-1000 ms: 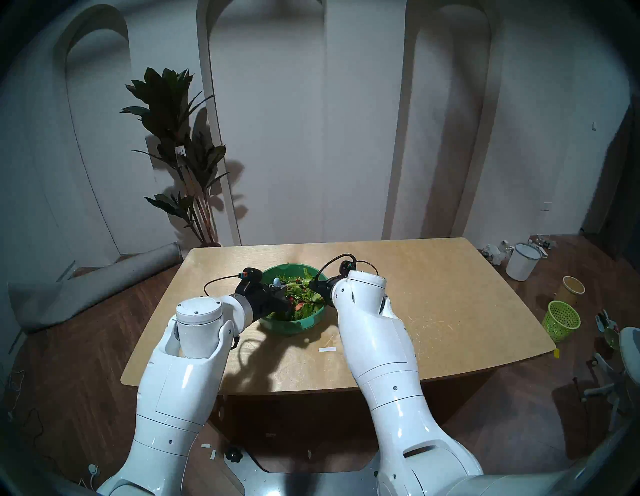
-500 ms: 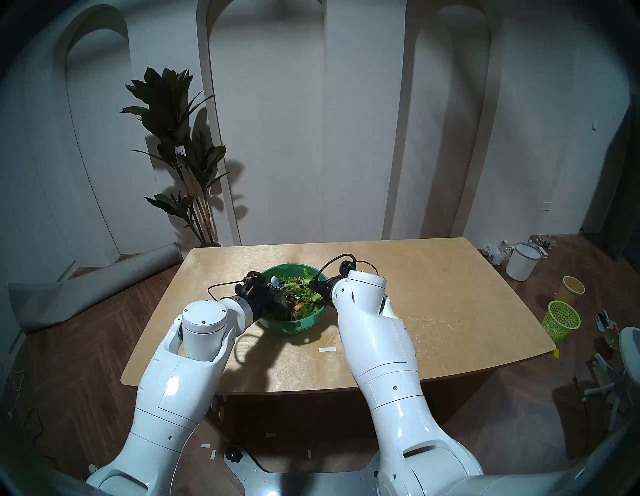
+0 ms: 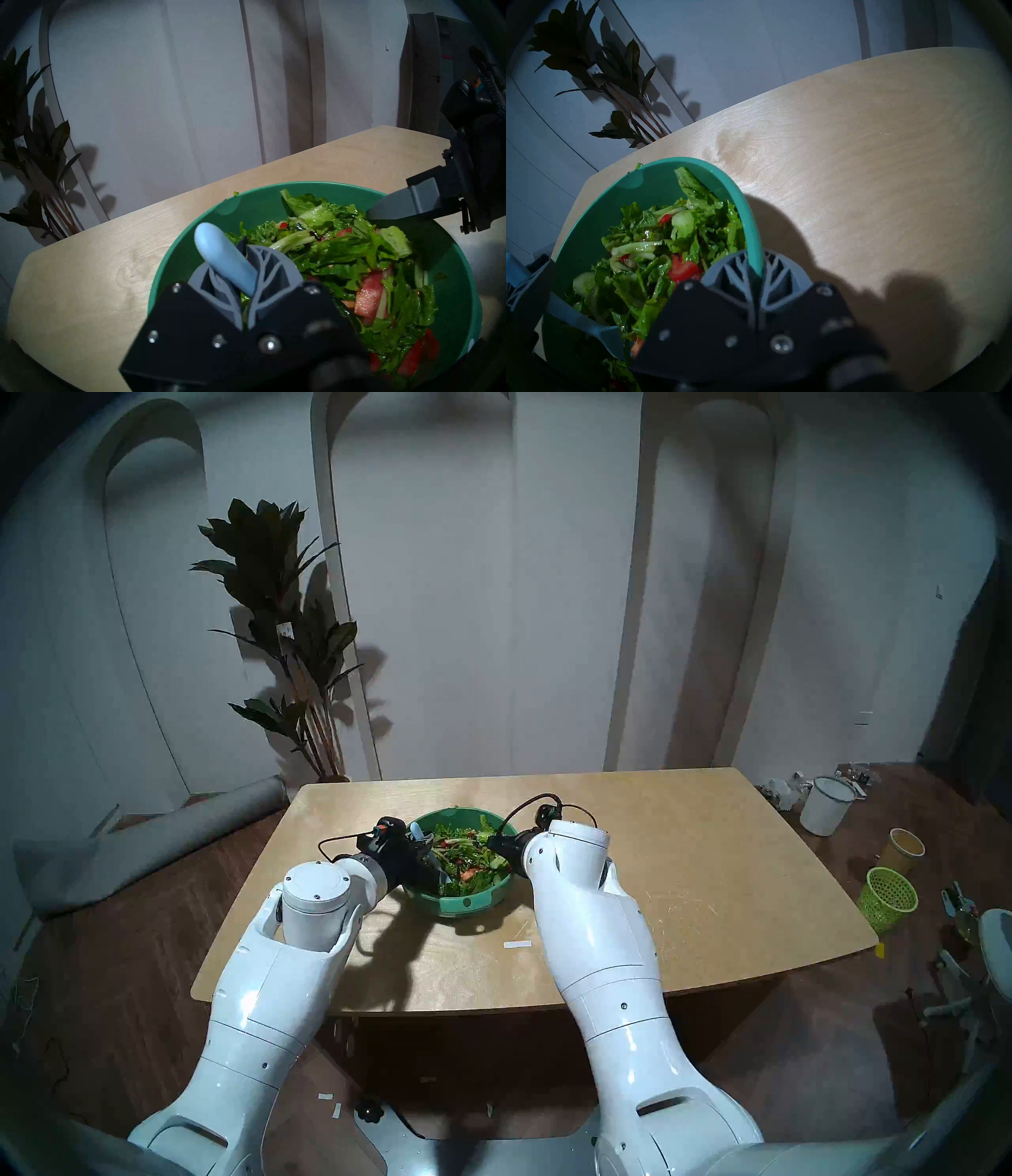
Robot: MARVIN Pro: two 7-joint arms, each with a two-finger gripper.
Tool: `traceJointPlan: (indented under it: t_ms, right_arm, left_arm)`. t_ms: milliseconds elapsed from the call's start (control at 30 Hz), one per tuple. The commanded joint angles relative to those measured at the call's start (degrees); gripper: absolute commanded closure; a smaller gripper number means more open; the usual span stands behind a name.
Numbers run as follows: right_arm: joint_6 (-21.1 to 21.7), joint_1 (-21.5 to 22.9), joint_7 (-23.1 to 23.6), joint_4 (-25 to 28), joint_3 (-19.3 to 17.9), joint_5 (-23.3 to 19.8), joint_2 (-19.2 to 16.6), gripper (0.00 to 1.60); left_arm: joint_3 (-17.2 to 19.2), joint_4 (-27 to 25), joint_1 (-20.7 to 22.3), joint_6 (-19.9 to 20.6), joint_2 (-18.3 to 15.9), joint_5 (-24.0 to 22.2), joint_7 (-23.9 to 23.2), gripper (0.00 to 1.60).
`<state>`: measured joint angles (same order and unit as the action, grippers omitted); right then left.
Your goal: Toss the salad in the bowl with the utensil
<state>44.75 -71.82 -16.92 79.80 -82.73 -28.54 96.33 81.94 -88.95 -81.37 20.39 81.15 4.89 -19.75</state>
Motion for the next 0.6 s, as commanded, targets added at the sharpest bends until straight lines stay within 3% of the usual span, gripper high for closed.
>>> traceJointPlan:
  t_ms: [0, 567]
  right_arm:
    - [-0.1, 0.6, -0.1, 1.3, -0.1, -0.1, 0.2, 1.60]
    - [-0.1, 0.6, -0.1, 1.3, -0.1, 0.0, 0.3, 1.60]
  left_arm:
    - [1.2, -3.2, 1.1, 0.1, -0.4, -0.5, -0.2, 1.60]
    - [1.1, -7.2, 1.6, 2.7, 0.6, -2.6, -1.7, 1.60]
